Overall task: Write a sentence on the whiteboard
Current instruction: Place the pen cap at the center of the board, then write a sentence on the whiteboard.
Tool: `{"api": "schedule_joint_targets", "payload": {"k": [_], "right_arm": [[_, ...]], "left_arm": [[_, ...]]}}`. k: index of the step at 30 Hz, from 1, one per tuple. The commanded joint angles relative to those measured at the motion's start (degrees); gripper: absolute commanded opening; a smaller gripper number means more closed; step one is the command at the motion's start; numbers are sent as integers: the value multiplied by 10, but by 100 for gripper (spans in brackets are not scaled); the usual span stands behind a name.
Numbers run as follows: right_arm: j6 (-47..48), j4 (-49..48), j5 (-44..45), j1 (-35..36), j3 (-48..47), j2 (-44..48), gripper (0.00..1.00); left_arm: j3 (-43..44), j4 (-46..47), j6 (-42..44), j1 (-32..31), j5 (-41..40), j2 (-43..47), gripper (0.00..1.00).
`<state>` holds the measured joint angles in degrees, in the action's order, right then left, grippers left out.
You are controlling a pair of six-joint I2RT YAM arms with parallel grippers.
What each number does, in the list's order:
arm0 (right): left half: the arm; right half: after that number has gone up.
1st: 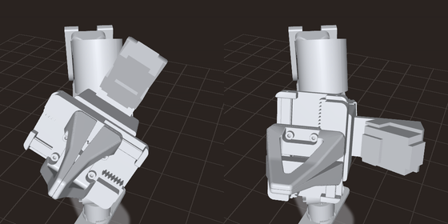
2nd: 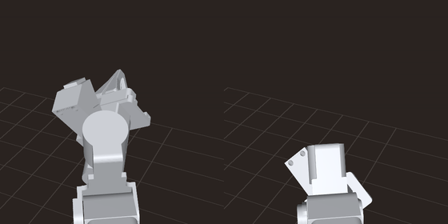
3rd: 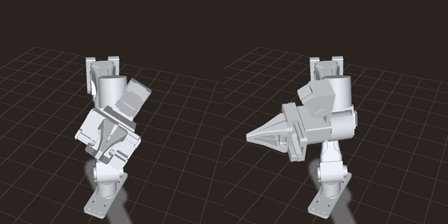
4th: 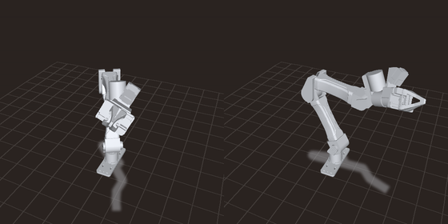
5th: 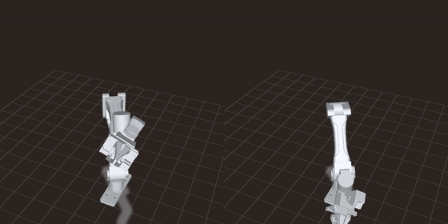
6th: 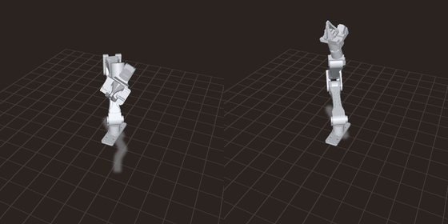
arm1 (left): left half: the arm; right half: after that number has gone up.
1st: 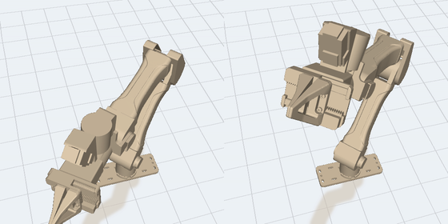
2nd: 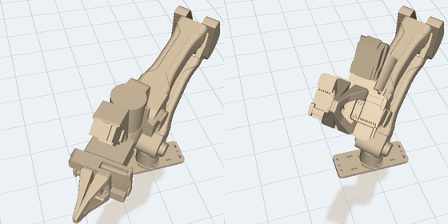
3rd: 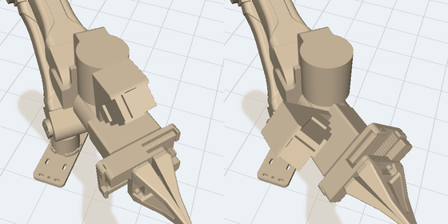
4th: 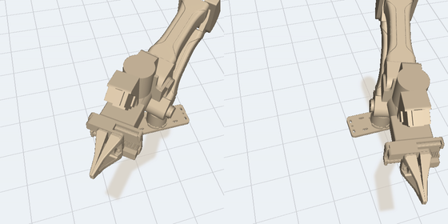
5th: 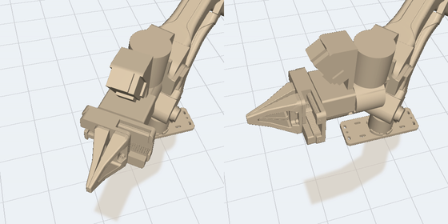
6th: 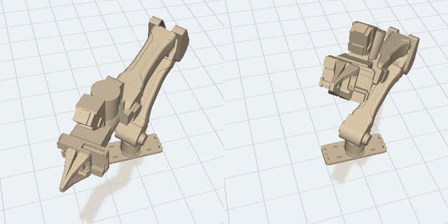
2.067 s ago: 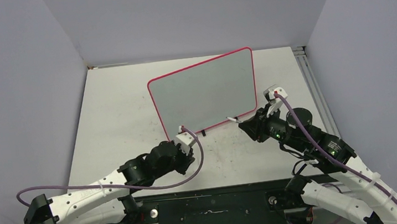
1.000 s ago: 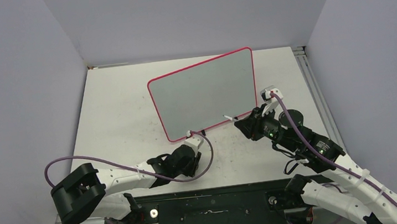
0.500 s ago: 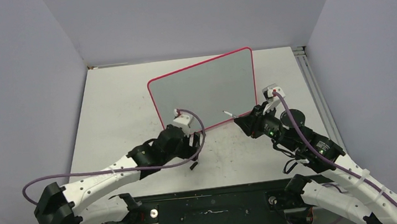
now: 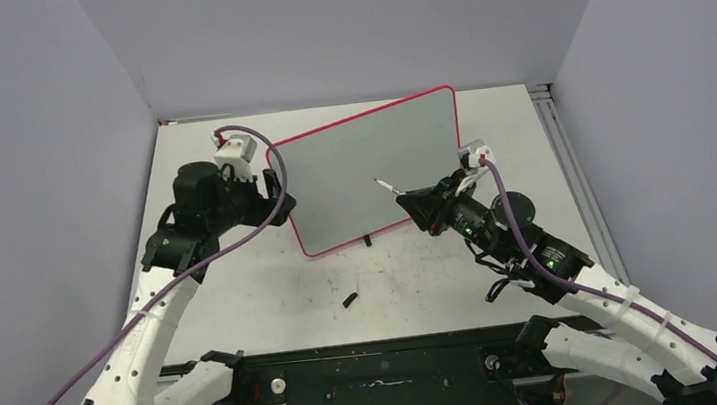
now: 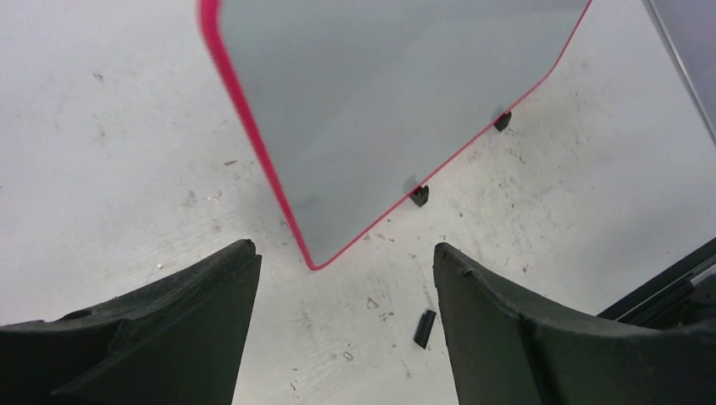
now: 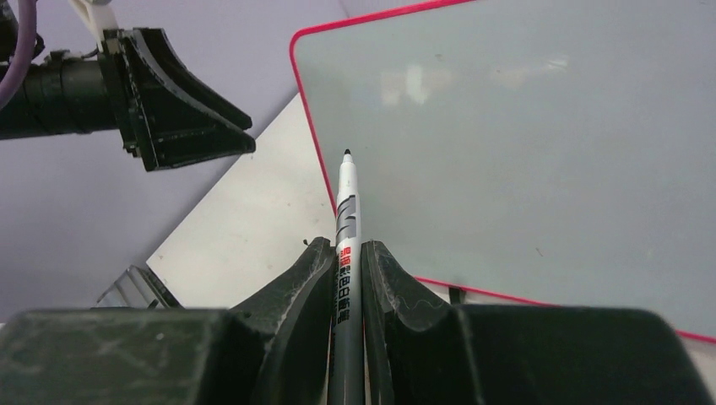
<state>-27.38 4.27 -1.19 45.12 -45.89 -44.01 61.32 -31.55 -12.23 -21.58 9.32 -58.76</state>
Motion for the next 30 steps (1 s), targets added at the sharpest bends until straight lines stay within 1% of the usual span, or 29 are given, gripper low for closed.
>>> {"api": "schedule_joint_targets", "payload": {"k": [1, 3, 7, 10, 12, 15, 19, 22, 26, 30], "right_arm": [[19, -133, 10, 36, 7, -53, 5], [21, -165, 10, 47, 8, -82, 5], [17, -234, -4, 52, 1, -146, 5], [19, -271, -16, 53, -9, -191, 5], [22, -291, -19, 53, -17, -218, 5], [26, -319, -28, 52, -33, -259, 5], [32, -345, -34, 51, -54, -303, 5], [37, -360, -39, 47, -68, -332, 5], [40, -385, -47, 40, -82, -361, 5], [40, -410, -57, 32, -92, -383, 5]], "left_arm": [[40, 34, 22, 110, 184, -2, 74], [30, 87, 1, 154, 249, -10, 74], [7, 194, -35, 210, 342, -39, 74], [0, 264, -58, 230, 385, -63, 74], [1, 291, -56, 231, 391, -78, 74], [16, 290, -35, 237, 389, -106, 72], [18, 306, -35, 242, 399, -128, 70], [12, 345, -40, 242, 414, -142, 69], [-6, 381, -51, 245, 426, -153, 61], [-17, 397, -56, 248, 424, -156, 57]]}}
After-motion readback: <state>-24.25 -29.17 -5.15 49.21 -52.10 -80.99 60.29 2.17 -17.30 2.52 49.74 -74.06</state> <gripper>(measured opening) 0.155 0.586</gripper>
